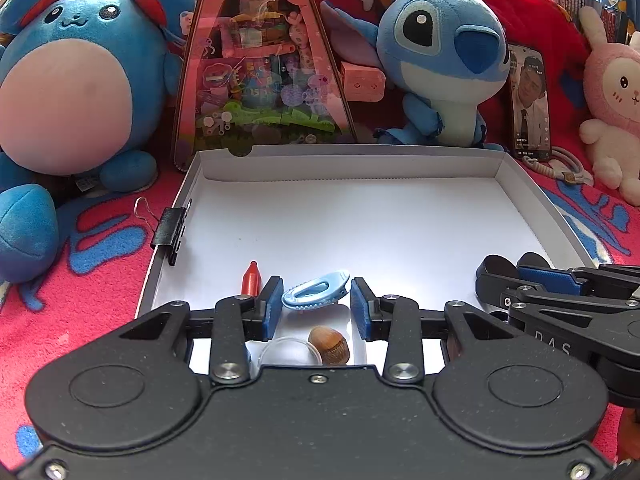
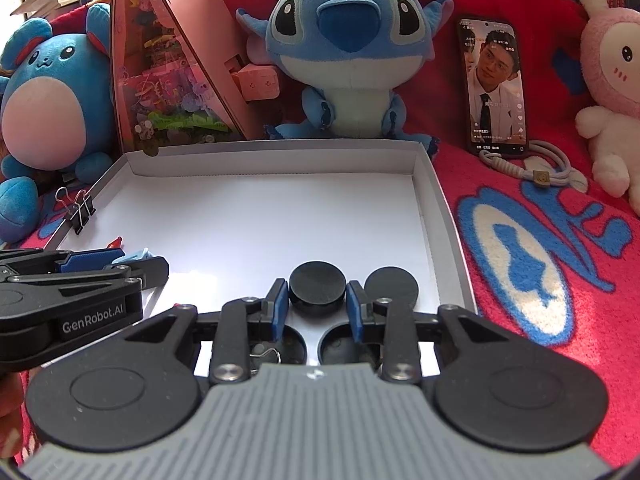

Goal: Organize rigid objects
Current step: 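Open the left gripper releasing the blue clip while the right releases the lid in the box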

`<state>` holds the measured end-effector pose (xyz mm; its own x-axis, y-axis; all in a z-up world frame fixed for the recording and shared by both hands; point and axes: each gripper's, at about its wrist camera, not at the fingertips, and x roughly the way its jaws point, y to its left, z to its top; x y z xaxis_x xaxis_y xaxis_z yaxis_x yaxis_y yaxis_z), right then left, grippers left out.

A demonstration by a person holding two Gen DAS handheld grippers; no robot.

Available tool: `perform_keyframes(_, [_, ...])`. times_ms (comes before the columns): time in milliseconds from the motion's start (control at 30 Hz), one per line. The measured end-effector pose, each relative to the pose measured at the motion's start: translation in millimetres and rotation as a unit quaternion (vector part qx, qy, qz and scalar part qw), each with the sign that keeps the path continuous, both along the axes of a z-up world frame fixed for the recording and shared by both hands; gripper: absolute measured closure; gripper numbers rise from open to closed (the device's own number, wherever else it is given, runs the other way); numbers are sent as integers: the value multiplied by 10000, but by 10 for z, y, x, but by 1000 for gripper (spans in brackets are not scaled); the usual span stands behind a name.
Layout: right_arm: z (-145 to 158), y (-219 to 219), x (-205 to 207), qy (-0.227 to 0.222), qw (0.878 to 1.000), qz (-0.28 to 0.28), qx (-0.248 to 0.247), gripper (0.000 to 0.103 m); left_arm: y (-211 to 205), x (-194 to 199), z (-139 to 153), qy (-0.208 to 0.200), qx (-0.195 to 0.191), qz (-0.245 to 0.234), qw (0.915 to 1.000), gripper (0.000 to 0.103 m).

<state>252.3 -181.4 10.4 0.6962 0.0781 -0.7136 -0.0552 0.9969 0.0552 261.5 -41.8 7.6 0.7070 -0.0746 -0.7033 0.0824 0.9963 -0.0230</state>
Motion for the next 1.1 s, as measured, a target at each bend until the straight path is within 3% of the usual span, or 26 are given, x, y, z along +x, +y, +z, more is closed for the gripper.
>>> perform_keyframes(567, [-5,-11,26,1,10000,-26,57,64,5,3,6,-2,-3,-1,10000,66])
perform_keyframes(767, [14,-26,4,-36,9999,-76,99,62,22,-11,26,28,-81,5,10000,58])
perform_keyframes(833, [29,-32,-2,-64,9999,-88,105,57,25,-19,37,12,-64,25,10000,55])
perform_keyframes(867, [39,-37,-9,-83,9999,-99,108,50,29,-26,46,4,-54,43,10000,54])
perform_keyframes(933, [63,-45,-24,-125,9998,-101,115,49,38,-43,73,-18,-59,50,10000,50])
perform_keyframes(1100, [139,-60,-82,-255,9996,-120,88,40,44,-132,166,-122,-19,-6,9999,29])
